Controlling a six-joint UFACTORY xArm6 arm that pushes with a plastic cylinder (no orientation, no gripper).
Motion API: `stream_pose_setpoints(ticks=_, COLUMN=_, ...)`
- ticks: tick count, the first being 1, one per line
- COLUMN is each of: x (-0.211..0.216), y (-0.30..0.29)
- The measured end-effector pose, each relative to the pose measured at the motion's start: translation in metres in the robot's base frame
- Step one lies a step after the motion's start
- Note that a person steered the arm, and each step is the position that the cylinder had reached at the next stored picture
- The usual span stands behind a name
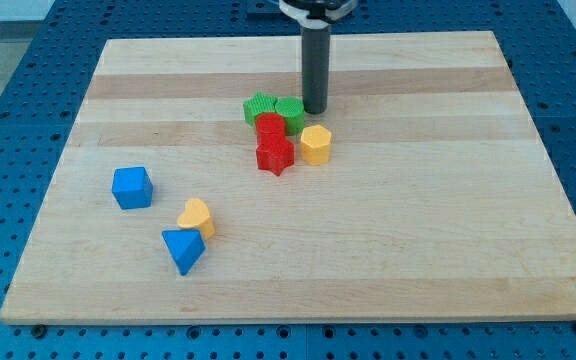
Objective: Move the blue triangle to the left side of the red circle
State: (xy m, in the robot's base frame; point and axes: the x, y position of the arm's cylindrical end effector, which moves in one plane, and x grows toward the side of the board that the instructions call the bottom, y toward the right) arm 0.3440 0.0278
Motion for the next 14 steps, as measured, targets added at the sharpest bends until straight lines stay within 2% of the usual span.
stream_pose_setpoints(ticks=1, x=0.006, y=0.049)
stream_pose_setpoints(ticks=2, x=0.042, y=0.074)
stream_pose_setpoints(ticks=3, x=0.087, y=0.072)
stream_pose_setpoints(ticks=6, x=0.231, y=-0.005)
stream_pose_setpoints(ticks=7, x=0.258, y=-0.043)
stream_pose_setpoints(ticks=9, x=0.263, y=-0.132)
stream_pose_setpoints(ticks=10, x=0.259, y=-0.158)
stream_pose_setpoints(ticks=14, x=0.216, y=-0.152)
